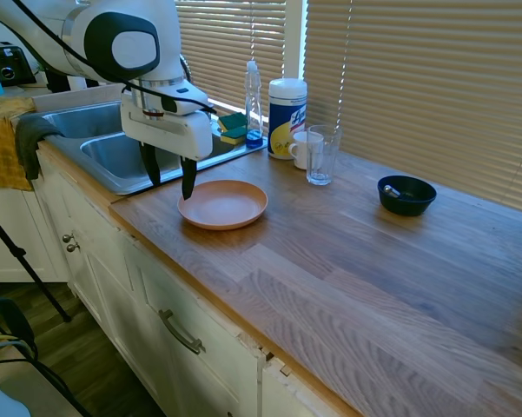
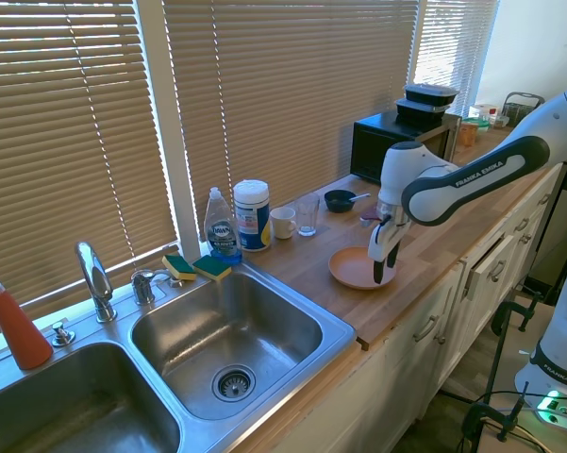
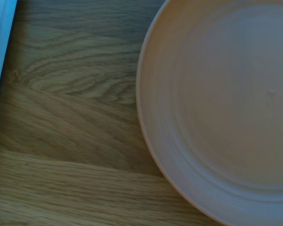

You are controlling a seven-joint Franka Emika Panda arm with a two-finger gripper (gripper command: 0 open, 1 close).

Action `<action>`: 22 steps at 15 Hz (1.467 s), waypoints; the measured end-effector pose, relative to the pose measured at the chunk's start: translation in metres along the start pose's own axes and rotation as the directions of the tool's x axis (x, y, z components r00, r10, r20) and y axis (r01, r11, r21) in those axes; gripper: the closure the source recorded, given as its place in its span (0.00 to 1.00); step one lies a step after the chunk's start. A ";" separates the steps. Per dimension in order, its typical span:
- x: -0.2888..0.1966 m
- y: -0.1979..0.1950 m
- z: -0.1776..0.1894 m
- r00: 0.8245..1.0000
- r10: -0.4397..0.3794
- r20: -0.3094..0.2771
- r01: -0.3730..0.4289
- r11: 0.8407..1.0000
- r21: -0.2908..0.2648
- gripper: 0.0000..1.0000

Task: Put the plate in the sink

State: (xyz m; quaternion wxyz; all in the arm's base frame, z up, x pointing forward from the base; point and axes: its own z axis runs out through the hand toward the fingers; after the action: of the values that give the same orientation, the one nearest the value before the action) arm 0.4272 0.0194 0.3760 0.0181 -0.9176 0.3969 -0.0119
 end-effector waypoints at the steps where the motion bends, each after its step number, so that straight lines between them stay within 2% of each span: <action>1: 0.000 0.000 0.000 1.000 0.003 0.001 -0.003 1.000 -0.001 0.00; 6: 0.025 0.008 -0.013 0.998 0.052 -0.028 -0.051 0.999 0.016 0.00; 10: 0.077 0.032 -0.018 0.989 0.139 -0.043 -0.138 0.990 0.019 0.00; 13: 0.132 0.065 -0.007 0.982 0.185 -0.029 -0.185 0.983 0.017 0.00; 17: 0.175 0.078 0.022 0.991 0.125 0.047 -0.128 0.990 0.065 0.00; 22: 0.185 0.073 0.048 0.990 0.040 0.135 -0.054 0.993 0.105 0.00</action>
State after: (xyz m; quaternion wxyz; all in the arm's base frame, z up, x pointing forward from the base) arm 0.5027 -0.1642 0.3267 0.0945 -0.9044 0.4153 0.0278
